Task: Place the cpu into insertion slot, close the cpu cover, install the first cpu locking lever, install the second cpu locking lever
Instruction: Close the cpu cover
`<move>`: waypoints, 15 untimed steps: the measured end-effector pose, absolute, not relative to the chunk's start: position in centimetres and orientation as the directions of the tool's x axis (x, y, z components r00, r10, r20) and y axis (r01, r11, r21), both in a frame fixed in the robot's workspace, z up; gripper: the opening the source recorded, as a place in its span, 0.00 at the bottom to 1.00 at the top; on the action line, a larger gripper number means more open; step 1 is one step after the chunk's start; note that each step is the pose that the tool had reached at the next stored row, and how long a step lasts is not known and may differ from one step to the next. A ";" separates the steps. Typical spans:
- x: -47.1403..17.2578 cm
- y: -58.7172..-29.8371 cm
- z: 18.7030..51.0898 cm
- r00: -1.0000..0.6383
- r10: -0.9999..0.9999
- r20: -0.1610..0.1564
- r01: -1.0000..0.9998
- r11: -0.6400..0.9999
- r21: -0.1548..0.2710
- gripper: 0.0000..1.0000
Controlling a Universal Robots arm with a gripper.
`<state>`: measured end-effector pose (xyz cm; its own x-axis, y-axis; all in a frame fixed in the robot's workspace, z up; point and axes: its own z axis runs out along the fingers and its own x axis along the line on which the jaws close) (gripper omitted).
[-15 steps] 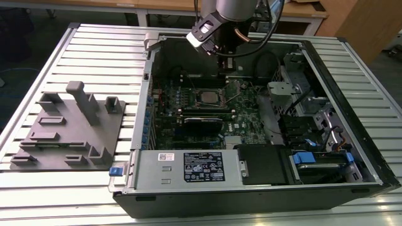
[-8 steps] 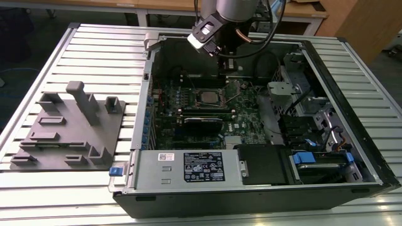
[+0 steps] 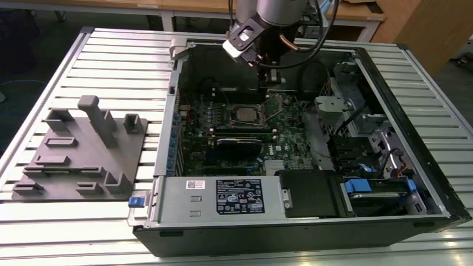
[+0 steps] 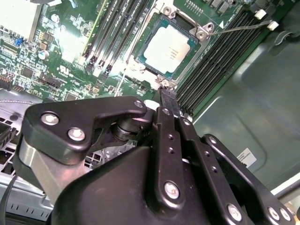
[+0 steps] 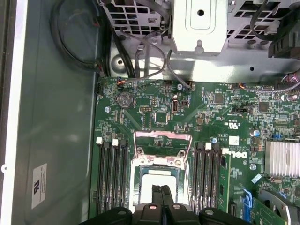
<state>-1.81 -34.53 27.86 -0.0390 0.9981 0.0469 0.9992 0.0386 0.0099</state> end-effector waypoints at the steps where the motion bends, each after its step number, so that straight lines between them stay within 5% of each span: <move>1: -1.8 -34.5 27.9 -0.039 0.998 0.047 0.999 0.039 0.010 0.11; 15: -1.2 -34.5 27.9 -0.039 0.998 0.047 0.999 0.039 0.010 0.11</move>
<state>-1.18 -34.53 27.86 -0.0390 0.9981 0.0469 0.9992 0.0386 0.0098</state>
